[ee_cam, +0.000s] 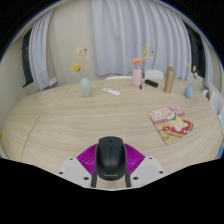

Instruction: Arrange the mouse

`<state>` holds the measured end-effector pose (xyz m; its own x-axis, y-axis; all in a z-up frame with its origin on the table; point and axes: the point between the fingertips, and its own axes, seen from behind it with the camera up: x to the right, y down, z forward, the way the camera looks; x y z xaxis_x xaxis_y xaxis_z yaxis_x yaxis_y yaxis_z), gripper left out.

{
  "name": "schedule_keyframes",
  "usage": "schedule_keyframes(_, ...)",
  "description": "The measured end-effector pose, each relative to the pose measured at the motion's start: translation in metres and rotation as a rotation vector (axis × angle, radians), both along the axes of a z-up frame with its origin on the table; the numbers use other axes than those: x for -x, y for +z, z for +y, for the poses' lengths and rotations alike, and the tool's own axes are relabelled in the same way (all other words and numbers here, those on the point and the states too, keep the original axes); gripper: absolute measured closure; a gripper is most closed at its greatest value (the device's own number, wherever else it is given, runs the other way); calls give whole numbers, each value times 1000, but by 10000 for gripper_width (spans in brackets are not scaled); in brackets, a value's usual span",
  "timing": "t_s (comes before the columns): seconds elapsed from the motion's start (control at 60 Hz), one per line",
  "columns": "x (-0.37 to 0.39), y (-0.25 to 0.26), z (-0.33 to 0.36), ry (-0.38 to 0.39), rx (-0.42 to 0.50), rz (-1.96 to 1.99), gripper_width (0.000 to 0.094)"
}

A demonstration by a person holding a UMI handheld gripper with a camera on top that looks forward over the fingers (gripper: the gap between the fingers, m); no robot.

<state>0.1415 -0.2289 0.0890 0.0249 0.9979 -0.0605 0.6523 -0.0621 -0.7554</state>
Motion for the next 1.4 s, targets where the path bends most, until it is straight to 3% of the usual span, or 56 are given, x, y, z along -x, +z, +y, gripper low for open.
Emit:
schedule_keyframes(0.133,50,48,80,-42,-42,75,555)
schedule_keyframes(0.233,90,54,153,-73,-102,89,556)
schedule_keyframes(0.417,139,13,272,-97,-165,36,557)
schedule_keyframes(0.567,159,-50,316,-77,-138,-37,558)
schedule_keyframes(0.783,153,-100,329,-40,-97,-95,551)
schedule_keyframes(0.9,151,-103,326,-30,-68,-91,434)
schedule_keyframes(0.933,150,-101,327,-32,-66,-90,325)
schedule_keyframes(0.983,148,-95,333,-55,-79,-87,54)
schedule_keyframes(1.033,146,-84,336,-80,-93,-69,103)
schedule_keyframes(1.4,28,25,231,-121,-18,-6,81)
